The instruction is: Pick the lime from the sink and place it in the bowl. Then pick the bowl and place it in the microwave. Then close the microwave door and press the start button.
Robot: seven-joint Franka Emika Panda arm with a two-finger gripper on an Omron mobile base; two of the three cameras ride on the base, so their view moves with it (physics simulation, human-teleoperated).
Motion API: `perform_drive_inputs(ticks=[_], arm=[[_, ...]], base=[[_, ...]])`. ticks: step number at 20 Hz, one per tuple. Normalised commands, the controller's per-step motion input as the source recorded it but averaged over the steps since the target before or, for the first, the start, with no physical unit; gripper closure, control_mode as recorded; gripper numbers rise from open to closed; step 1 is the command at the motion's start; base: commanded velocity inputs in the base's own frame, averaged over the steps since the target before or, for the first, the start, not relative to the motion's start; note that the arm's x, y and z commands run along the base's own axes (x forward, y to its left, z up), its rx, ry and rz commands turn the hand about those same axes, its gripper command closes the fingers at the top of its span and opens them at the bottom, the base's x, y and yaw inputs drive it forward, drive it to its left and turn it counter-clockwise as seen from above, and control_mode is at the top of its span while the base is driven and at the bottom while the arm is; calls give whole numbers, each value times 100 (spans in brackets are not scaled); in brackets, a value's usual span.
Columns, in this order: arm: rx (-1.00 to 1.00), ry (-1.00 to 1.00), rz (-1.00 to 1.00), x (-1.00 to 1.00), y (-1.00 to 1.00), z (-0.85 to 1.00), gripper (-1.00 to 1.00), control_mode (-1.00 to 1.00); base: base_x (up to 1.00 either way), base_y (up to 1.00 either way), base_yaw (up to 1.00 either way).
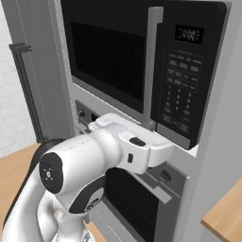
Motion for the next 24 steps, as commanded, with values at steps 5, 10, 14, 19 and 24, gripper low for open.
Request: perform_drive_inputs(ticks=[5,10,14,19,24], arm=[[0,0,3,38,-2,-8,100,-100],[0,0,2,32,-1,-1,100,-100],[0,0,4,14,-15,0,100,-100],[0,-1,7,2,-19,-1,100,-100],[0,0,7,5,0,-9,100,-100]], base=[[0,0,0],[0,0,0],[0,0,0],[0,0,0],[0,0,0]])
